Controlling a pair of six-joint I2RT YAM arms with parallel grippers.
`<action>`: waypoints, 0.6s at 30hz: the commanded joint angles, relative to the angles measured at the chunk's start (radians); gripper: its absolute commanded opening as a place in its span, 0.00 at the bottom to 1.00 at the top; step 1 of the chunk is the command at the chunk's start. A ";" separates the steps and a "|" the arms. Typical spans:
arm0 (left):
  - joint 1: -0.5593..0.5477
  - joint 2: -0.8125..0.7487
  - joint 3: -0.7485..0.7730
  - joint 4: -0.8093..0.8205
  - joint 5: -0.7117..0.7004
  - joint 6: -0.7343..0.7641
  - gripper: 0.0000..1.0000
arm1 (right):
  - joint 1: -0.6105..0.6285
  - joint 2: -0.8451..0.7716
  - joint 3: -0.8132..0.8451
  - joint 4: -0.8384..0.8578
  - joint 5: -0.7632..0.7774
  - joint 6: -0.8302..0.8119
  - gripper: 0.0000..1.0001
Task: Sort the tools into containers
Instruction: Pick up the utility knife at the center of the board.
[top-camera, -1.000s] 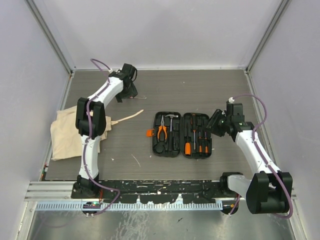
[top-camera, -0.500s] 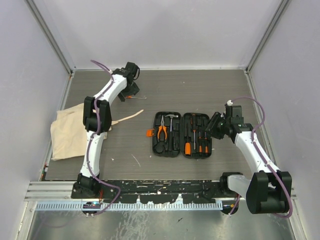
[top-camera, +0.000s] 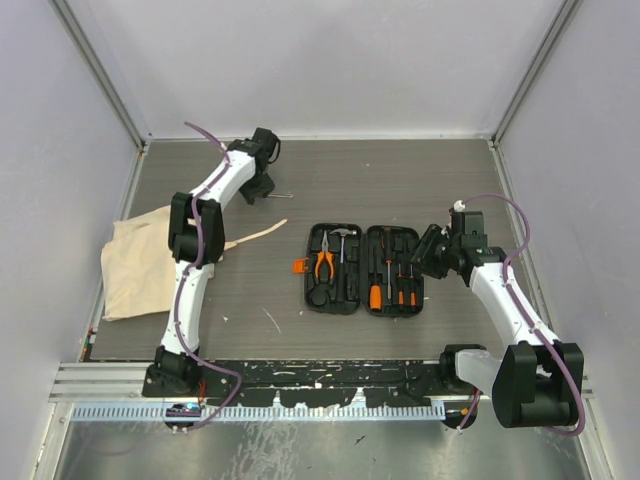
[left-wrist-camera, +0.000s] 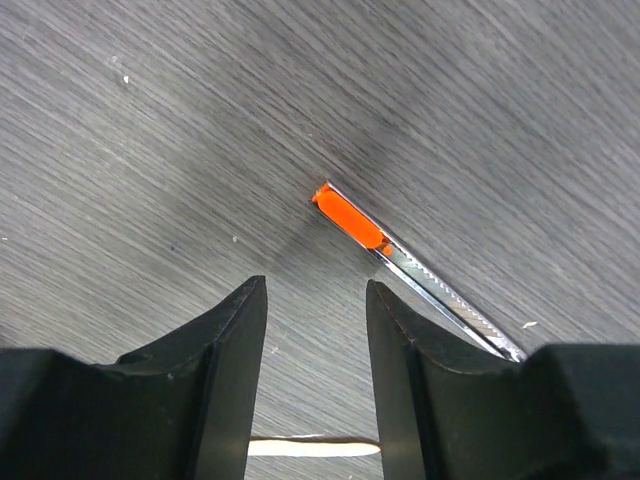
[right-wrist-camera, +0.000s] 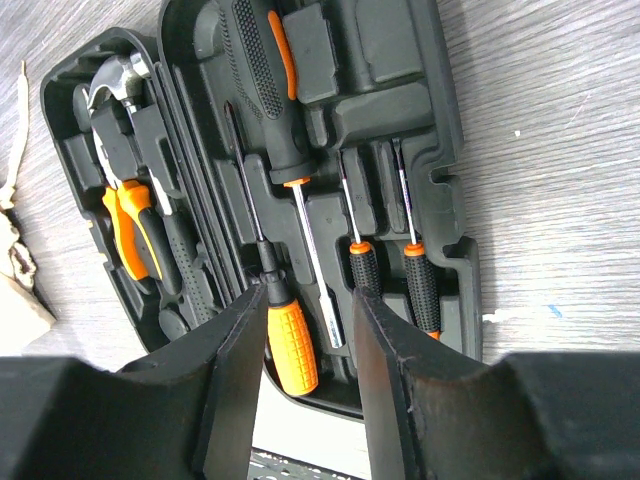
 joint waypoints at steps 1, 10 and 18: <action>-0.001 0.001 -0.012 0.029 -0.007 0.047 0.42 | 0.001 -0.021 0.012 0.010 -0.016 -0.013 0.45; -0.001 -0.048 -0.066 0.064 0.011 0.108 0.32 | 0.001 -0.016 0.015 0.012 -0.024 -0.011 0.45; -0.001 -0.137 -0.109 0.152 0.005 0.056 0.54 | 0.001 -0.014 0.013 0.011 -0.023 -0.011 0.45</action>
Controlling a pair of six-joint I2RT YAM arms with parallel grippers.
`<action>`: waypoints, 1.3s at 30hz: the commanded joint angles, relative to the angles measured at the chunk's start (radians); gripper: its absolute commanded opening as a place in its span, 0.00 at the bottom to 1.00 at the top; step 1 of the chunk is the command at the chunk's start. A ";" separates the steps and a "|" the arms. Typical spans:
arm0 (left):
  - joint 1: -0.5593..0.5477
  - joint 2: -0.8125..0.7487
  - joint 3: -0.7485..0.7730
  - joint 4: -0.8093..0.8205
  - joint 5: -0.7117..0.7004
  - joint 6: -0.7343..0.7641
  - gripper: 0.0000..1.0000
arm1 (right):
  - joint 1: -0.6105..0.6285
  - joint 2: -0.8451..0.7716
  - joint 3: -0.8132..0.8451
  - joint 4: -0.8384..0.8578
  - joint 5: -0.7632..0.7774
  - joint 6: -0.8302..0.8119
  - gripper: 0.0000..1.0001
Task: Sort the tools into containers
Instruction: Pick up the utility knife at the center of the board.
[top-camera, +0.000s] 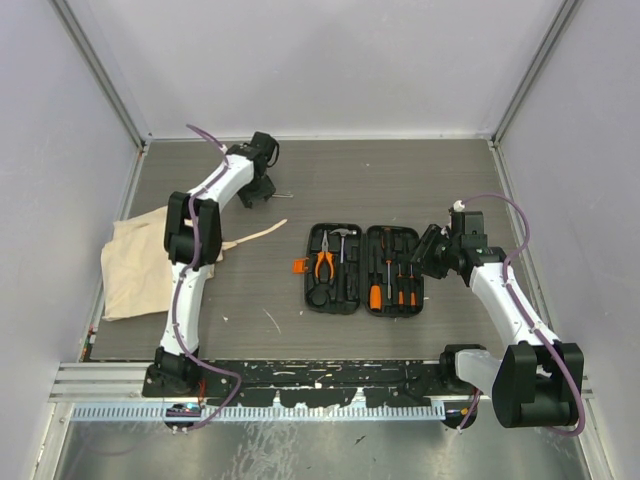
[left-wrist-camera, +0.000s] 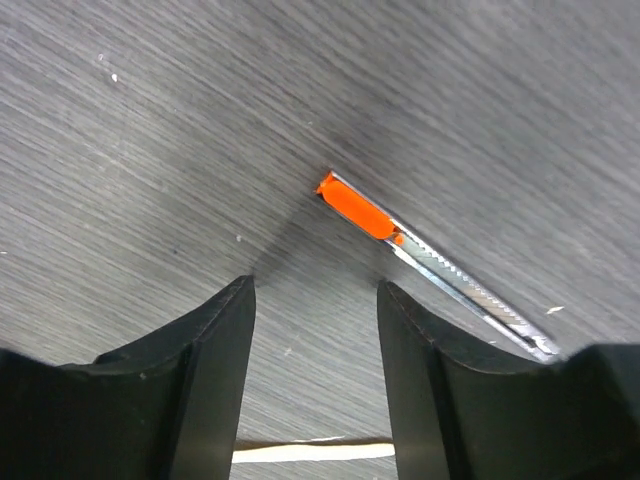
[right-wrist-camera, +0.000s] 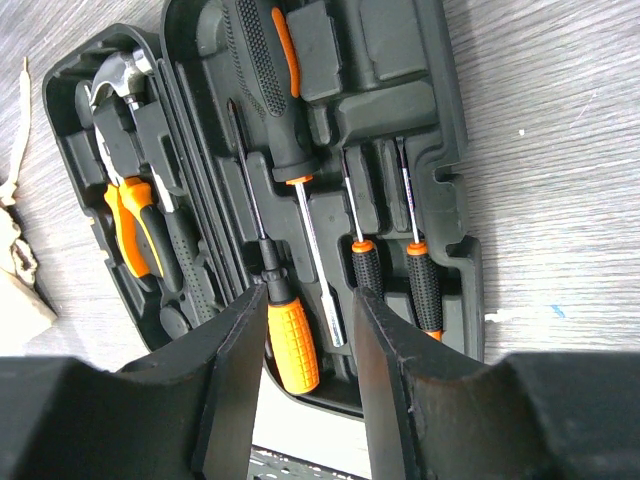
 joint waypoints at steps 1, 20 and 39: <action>0.000 -0.081 0.038 0.041 -0.027 -0.040 0.58 | 0.001 -0.014 0.013 0.012 -0.017 -0.007 0.45; 0.005 0.078 0.248 -0.047 -0.049 -0.150 0.65 | 0.001 0.005 0.007 0.008 -0.017 -0.033 0.45; -0.007 0.171 0.340 -0.125 -0.066 -0.135 0.64 | 0.001 0.005 0.008 0.007 -0.017 -0.046 0.46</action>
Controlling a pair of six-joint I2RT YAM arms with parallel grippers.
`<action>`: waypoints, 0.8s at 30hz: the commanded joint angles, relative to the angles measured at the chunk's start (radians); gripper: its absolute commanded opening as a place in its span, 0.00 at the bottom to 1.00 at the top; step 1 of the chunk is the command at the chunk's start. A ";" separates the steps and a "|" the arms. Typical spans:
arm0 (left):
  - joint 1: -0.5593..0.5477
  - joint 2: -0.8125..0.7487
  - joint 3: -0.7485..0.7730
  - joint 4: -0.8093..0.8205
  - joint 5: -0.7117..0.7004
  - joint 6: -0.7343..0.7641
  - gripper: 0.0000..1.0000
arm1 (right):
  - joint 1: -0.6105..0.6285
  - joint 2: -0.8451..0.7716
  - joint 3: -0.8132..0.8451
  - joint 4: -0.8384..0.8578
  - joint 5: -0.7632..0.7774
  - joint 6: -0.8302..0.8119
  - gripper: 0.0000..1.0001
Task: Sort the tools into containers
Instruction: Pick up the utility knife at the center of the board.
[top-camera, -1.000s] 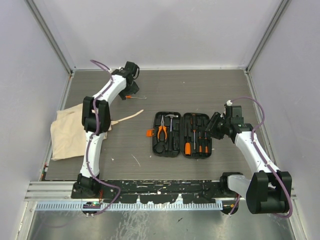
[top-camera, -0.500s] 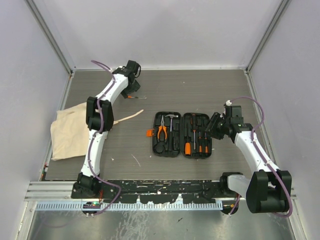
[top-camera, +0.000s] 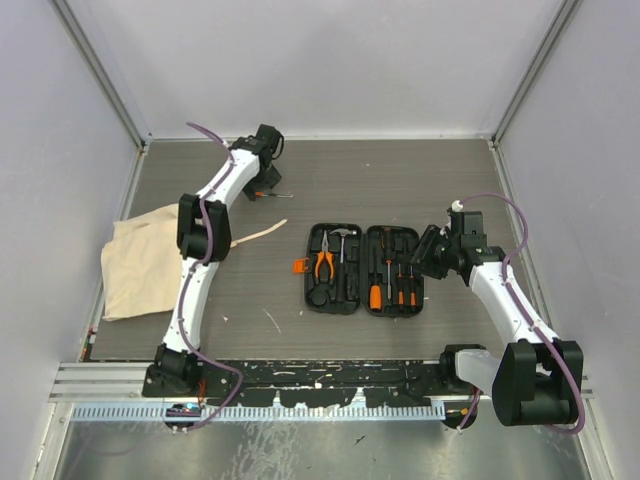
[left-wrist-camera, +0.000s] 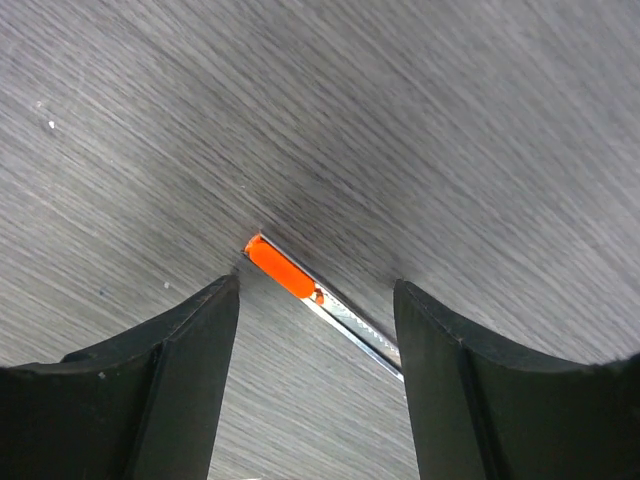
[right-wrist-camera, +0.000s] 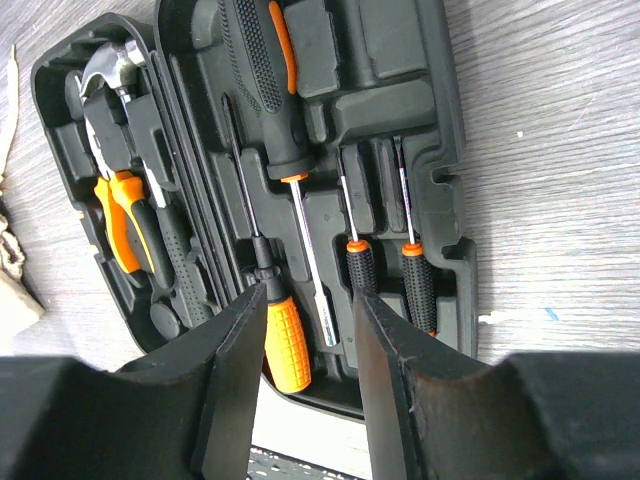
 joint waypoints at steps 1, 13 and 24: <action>-0.002 0.028 0.058 -0.029 -0.033 0.003 0.64 | 0.001 -0.005 0.009 0.007 -0.013 -0.019 0.46; -0.002 0.056 0.056 -0.057 -0.012 0.037 0.37 | 0.001 -0.011 0.003 0.006 -0.013 -0.023 0.46; -0.002 -0.019 -0.088 0.089 0.094 0.241 0.13 | 0.001 -0.013 0.003 0.004 -0.010 -0.020 0.46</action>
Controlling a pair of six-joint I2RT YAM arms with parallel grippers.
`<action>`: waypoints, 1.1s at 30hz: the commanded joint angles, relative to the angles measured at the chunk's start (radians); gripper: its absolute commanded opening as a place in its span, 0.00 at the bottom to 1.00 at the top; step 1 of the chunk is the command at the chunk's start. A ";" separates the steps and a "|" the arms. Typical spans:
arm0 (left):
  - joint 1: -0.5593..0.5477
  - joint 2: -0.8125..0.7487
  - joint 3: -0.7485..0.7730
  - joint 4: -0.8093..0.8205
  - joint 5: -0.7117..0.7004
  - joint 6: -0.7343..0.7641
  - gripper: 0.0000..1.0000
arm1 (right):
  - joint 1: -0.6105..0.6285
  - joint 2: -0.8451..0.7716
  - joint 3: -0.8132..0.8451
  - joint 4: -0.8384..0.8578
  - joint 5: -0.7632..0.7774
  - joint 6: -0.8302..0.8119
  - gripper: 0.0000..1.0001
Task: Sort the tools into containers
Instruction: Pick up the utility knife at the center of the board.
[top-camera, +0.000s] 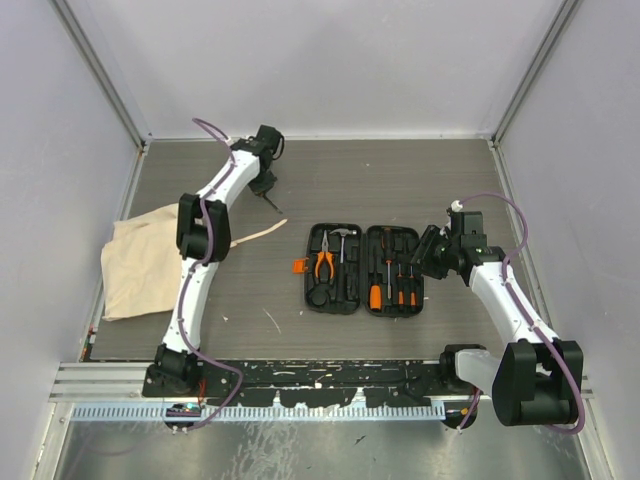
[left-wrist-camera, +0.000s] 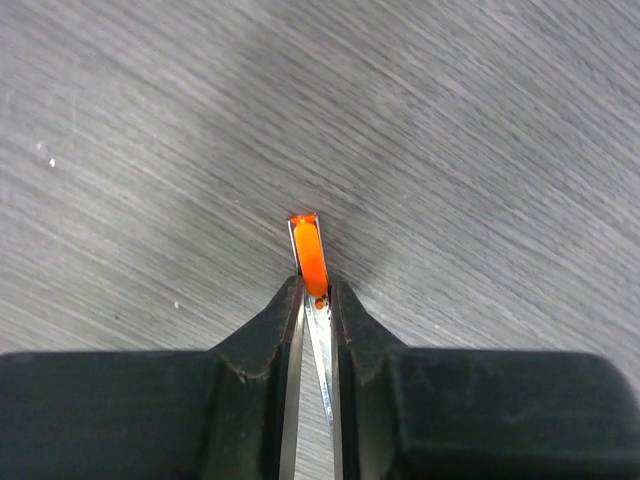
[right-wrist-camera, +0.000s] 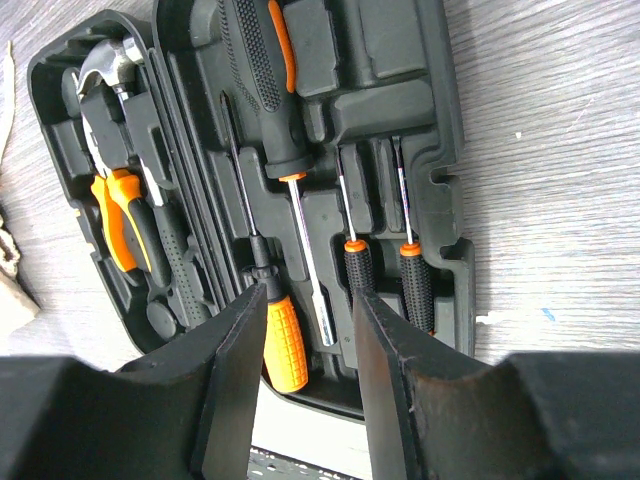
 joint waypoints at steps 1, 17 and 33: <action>-0.002 -0.041 -0.093 0.084 0.135 0.161 0.10 | 0.002 -0.012 0.004 0.005 -0.010 -0.008 0.46; -0.053 -0.321 -0.439 0.276 0.338 0.419 0.08 | 0.001 -0.026 0.010 0.014 0.001 0.026 0.46; -0.107 -0.557 -0.588 0.248 0.325 0.422 0.09 | 0.004 -0.082 -0.003 0.032 0.029 0.080 0.46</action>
